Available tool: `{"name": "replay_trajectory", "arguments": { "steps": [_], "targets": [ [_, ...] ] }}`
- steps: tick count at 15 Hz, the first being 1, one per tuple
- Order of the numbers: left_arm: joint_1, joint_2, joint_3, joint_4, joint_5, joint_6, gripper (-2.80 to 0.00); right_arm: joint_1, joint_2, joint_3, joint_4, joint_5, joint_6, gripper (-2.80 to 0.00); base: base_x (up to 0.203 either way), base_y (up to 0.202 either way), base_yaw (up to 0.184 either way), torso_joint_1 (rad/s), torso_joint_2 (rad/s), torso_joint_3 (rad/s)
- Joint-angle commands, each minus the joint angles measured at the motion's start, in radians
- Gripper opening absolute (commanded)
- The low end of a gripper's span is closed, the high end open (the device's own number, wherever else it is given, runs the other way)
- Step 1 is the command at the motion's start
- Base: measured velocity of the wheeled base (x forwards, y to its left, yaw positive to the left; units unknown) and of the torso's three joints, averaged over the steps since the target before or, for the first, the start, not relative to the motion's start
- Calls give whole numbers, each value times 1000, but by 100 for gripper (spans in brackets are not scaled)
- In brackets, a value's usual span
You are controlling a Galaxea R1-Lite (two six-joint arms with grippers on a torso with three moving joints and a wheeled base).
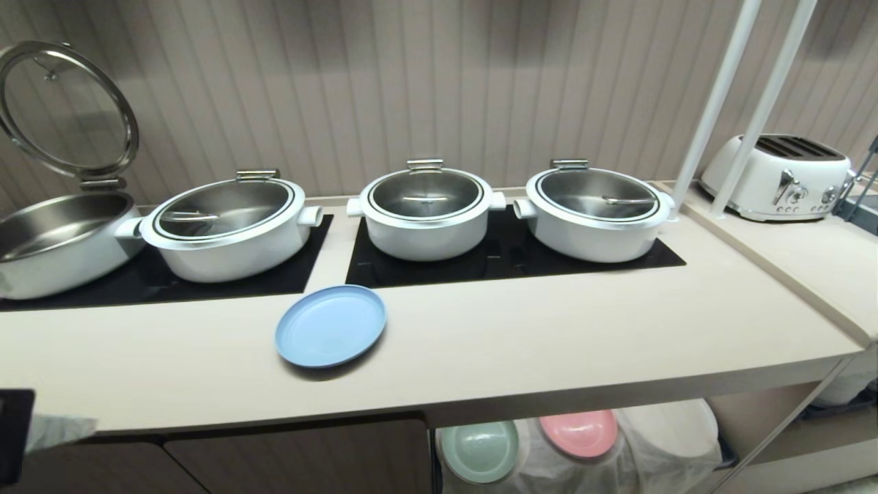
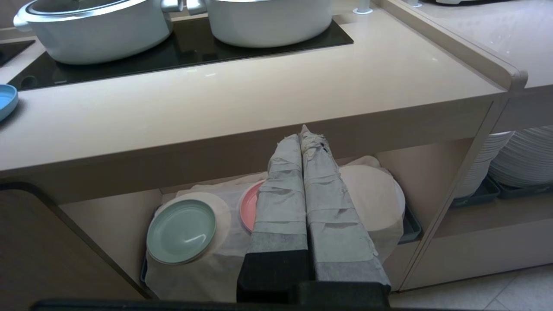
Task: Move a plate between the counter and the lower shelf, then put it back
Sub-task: Pick up the plate
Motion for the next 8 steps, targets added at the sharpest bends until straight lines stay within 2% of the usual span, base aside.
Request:
{"name": "replay_trajectory", "arguments": {
  "steps": [1,4,8],
  "targets": [
    [-2,220,-82,13,-3,-39,-280,0,0,0,-1,0,1,-280,0,0,0,0,0,0],
    [-1,397,-190,19,-42,-78,-280,0,0,0,-1,0,1,-280,0,0,0,0,0,0],
    [-1,582,-253,-13,-57,-77,-280,0,0,0,-1,0,1,-280,0,0,0,0,0,0]
  ]
}}
